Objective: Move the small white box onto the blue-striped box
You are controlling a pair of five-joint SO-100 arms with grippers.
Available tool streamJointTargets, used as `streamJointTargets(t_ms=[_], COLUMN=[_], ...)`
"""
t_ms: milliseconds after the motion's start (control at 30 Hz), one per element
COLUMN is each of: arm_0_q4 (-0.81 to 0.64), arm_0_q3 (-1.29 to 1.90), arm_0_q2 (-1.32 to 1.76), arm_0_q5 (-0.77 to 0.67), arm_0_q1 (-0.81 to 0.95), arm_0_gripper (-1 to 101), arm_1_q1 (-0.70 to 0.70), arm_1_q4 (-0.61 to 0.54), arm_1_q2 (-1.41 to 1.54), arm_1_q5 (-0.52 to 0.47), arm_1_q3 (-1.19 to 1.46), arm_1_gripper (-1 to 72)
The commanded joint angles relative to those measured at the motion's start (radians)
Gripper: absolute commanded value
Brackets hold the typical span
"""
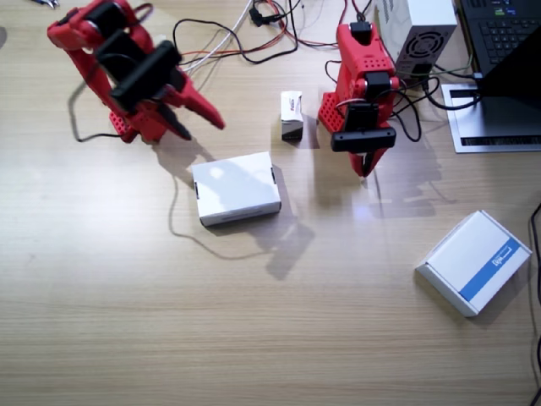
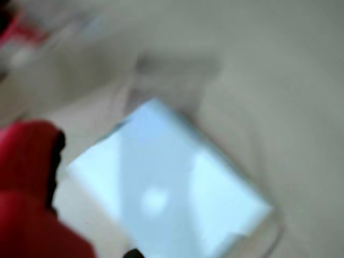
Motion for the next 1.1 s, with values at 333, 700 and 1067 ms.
streamJointTargets(t_ms=[333,700,1067], arm_0_q4=[-0.020,-0.018,-0.015], arm_0_q3=[-0.017,-0.017,-0.017], arm_0_q2=[0.006,0.002,0.000], arm_0_q5=[-0.002,0.012,0.018], arm_0_q1=[0.035,0.032,0.029], arm_0_gripper=[0,0,0], arm_1_q1=[-0.505,-0.554,-0.561], arm_1_q4=[-0.020,-0.160,-0.106], arm_1_q2=[-0.577,-0.919,-1.253], arm_1_q5=[0.249,0.239,0.298], arm_1_q3=[-0.387,-0.460,-0.790], arm_1_gripper=[44.4,46.4,40.5])
